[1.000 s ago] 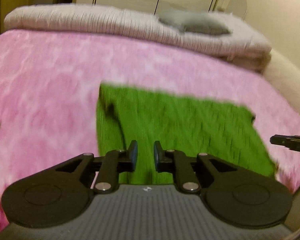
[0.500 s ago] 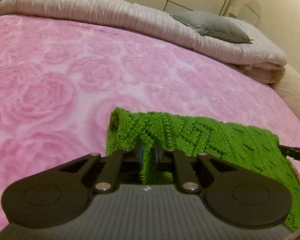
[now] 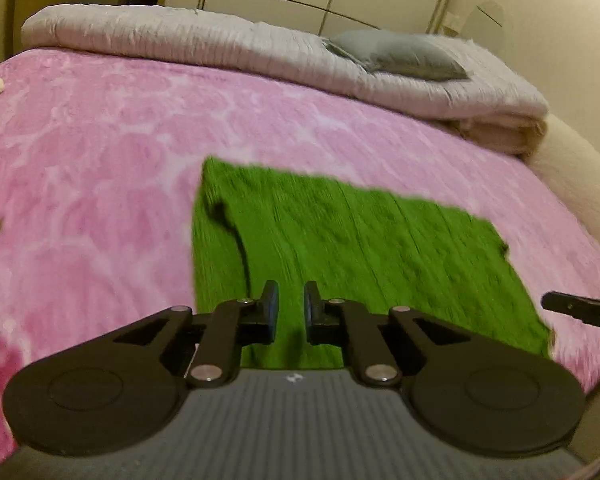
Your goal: Fold clothes
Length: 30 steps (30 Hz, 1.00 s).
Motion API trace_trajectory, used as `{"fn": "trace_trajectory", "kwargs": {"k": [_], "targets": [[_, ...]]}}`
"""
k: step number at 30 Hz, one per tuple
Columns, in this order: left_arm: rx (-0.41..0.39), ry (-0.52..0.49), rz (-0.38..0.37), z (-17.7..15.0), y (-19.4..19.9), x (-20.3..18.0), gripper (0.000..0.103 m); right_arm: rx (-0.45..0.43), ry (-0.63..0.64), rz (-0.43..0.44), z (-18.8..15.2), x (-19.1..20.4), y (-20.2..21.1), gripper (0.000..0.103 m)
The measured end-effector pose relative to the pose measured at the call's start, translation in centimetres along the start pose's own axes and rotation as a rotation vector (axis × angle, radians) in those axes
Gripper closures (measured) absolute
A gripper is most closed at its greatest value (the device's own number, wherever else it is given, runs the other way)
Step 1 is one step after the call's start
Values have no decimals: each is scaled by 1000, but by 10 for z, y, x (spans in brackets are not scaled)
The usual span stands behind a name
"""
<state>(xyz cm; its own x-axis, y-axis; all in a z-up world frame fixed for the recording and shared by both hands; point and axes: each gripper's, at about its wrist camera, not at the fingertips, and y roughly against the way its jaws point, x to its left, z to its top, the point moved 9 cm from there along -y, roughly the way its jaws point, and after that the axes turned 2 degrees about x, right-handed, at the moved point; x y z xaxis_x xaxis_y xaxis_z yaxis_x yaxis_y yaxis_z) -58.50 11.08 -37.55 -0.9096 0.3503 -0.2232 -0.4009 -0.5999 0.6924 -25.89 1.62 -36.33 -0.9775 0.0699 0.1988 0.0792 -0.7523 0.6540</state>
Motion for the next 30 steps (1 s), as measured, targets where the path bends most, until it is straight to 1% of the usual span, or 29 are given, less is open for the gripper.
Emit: {"fn": "trace_trajectory", "kwargs": {"k": [1, 3, 4, 6, 8, 9, 10, 11, 12, 14, 18, 21, 26, 30], "targets": [[15, -2, 7, -10, 2, -3, 94, 13, -2, -8, -11, 6, 3, 79], [59, -2, 46, -26, -2, -1, 93, 94, -8, -31, -36, 10, -8, 79], [74, 0, 61, -30, -1, -1, 93, 85, -19, -31, -40, 11, -8, 79], [80, 5, 70, -25, 9, -8, 93, 85, -55, -43, -37, 12, -1, 79], [67, -4, 79, -21, 22, -16, 90, 100, -77, -59, -31, 16, 9, 77], [61, -11, 87, -19, 29, -20, 87, 97, -77, -64, -31, 18, 14, 72], [66, -13, 101, -20, 34, -23, 80, 96, -84, -77, -33, 21, 19, 68], [73, -12, 114, -22, 40, -26, 76, 95, -90, -90, -35, 23, 24, 62], [79, -14, 121, -25, 45, -29, 76, 93, -97, -103, -37, 25, 29, 59], [94, -27, 124, -32, 53, -37, 74, 96, -125, -112, -44, 29, 39, 58], [125, -51, 141, -50, 67, -47, 70, 116, -168, -78, -58, 40, 54, 54], [144, -66, 154, -61, 76, -52, 68, 123, -171, -92, -63, 46, 64, 52], [137, -87, 182, -66, 89, -58, 62, 129, -170, -124, -68, 54, 78, 49], [117, -107, 203, -65, 101, -62, 59, 126, -168, -125, -70, 60, 87, 48]]}}
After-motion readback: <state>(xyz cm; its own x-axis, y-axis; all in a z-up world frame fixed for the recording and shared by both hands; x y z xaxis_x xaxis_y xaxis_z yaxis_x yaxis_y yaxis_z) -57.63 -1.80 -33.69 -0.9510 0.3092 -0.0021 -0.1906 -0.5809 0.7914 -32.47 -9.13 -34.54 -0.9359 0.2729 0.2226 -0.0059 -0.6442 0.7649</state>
